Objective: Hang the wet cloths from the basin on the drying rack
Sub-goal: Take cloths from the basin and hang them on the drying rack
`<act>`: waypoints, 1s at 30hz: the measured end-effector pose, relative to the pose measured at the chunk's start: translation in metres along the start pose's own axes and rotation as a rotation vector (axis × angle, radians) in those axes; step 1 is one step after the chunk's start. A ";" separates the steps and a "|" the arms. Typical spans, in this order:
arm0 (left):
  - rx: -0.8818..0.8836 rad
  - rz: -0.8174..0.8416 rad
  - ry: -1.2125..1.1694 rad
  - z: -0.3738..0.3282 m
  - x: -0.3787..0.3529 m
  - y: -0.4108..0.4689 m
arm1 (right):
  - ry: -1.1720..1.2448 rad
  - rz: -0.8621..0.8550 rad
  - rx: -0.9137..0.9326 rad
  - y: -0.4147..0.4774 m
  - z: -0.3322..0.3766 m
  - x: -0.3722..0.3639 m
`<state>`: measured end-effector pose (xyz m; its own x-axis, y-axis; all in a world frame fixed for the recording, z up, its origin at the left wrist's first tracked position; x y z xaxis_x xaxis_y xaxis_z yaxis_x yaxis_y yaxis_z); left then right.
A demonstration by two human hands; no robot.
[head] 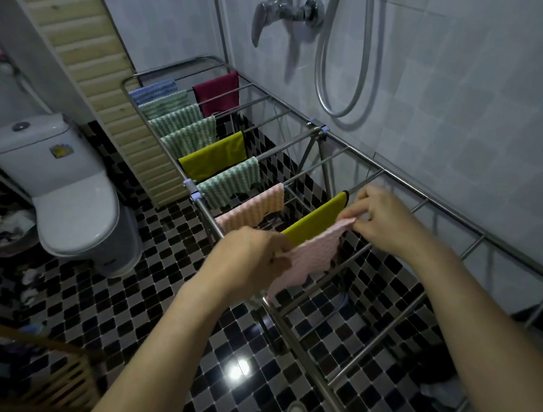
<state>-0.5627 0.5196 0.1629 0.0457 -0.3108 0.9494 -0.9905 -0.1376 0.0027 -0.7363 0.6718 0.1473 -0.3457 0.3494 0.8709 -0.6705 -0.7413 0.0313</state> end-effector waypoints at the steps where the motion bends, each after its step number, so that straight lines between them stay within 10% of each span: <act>1: -0.016 0.041 -0.006 -0.005 -0.008 0.000 | -0.004 0.013 -0.019 -0.004 -0.007 -0.004; 12: -0.063 0.356 -0.209 -0.038 -0.094 -0.017 | -0.133 0.251 -0.192 -0.059 -0.070 -0.055; 16: 0.180 0.140 -0.276 -0.013 -0.096 -0.016 | -0.197 0.229 -0.287 -0.064 -0.071 -0.063; 22: 0.417 0.140 -0.193 0.007 -0.109 -0.019 | 0.478 -0.023 -0.613 -0.048 -0.065 -0.087; 30: 0.416 0.130 -0.095 0.009 -0.111 -0.025 | 0.658 -0.219 -0.709 -0.045 -0.061 -0.105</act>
<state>-0.5421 0.5484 0.0549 -0.0445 -0.4326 0.9005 -0.8532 -0.4525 -0.2595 -0.7101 0.7039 0.0247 -0.3190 0.8453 0.4287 -0.9265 -0.1829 -0.3289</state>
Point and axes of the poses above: each hand's wrist, its own y-axis towards the middle knuckle, its own x-axis out of the back of the hand, z = x × y, the point moved 2 cm from there along y, towards the middle knuckle, and after that the axes turned 1 degree about -y, right-handed, at the moved point
